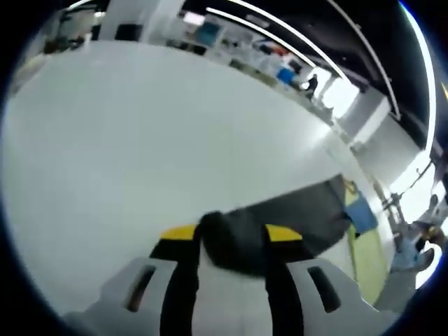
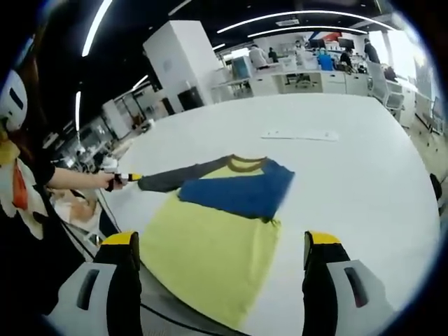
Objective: Fold the garment on the visible template until the final outline fits inside the template.
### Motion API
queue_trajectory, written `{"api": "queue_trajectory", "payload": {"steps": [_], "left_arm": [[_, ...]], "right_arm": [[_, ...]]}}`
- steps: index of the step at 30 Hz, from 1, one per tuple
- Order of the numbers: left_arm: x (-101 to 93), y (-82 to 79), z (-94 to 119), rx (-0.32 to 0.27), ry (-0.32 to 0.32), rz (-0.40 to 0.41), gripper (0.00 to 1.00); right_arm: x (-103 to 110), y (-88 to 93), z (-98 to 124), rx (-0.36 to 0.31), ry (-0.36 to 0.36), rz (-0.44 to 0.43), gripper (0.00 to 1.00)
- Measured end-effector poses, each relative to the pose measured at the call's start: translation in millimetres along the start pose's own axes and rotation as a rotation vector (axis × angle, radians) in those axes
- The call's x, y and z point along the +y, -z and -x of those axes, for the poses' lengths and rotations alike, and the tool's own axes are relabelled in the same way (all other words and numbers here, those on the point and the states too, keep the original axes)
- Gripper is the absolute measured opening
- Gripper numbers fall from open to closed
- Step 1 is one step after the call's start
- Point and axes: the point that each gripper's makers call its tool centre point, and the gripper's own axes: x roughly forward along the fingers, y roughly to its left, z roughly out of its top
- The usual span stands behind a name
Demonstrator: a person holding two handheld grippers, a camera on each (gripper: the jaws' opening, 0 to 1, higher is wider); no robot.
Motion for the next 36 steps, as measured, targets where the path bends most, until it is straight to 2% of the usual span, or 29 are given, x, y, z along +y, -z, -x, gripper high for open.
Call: {"api": "queue_trajectory", "payload": {"steps": [11, 17, 31, 36], "left_arm": [[12.9, -6.7, -1.1, -0.003, -0.021, 0.011, 0.17], [18.2, -4.7, -0.7, 0.004, -0.050, 0.021, 0.04], [11.9, -6.3, 0.4, 0.027, -0.094, -0.024, 0.00], [1.7, -15.6, 10.9, -0.006, -0.100, -0.033, 0.00]], "right_arm": [[4.5, -1.3, -1.6, -0.001, 0.003, -0.001, 0.98], [5.2, -1.7, -3.7, 0.003, 0.005, -0.001, 0.98], [3.3, -3.4, -5.3, 0.000, 0.003, -0.001, 0.98], [2.2, -5.5, -2.9, -0.015, 0.002, -0.002, 0.97]]}}
